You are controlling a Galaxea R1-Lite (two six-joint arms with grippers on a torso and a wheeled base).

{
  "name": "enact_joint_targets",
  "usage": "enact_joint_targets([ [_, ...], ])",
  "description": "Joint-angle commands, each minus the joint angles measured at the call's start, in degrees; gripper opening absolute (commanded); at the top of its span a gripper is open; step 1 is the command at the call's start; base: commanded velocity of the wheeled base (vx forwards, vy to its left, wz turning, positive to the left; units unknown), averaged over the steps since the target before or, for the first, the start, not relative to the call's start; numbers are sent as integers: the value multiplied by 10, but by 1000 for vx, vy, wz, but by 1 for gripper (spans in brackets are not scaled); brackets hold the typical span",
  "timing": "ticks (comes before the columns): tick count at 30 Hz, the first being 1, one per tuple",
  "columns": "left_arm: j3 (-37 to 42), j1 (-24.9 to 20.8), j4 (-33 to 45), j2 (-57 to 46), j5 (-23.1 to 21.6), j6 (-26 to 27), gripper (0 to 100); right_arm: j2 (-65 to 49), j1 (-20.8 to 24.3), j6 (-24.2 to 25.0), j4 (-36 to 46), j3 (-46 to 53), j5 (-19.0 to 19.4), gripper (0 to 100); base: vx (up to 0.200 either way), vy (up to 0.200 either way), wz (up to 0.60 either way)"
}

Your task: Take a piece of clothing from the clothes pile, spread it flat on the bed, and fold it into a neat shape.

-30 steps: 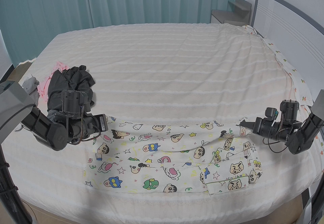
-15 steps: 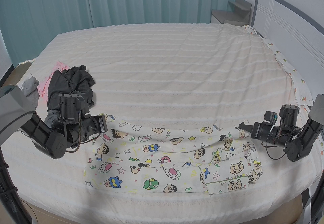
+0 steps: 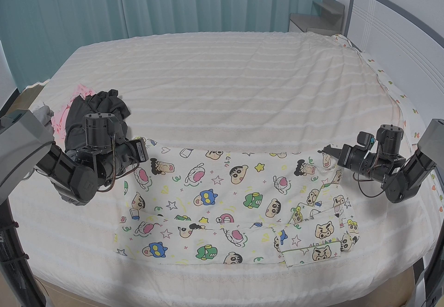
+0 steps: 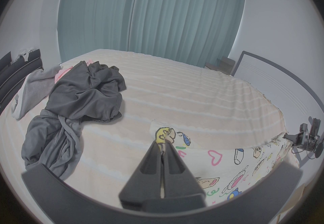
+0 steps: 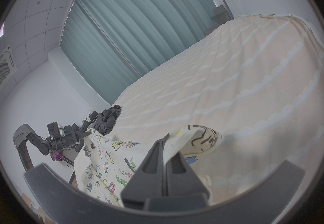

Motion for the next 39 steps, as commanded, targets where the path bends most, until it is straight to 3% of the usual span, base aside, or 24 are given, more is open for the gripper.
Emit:
enact_joint_targets([
  [1, -16, 5, 4, 18, 0, 0, 0, 8, -1, 1, 6, -21, 0, 0, 0, 0, 0],
  [13, -40, 16, 19, 34, 12, -3, 0, 15, -1, 2, 18, -41, -11, 0, 0, 0, 0],
  [39, 50, 12, 12, -25, 11, 0, 0, -37, 0, -7, -2, 68, -1, 0, 0, 0, 0],
])
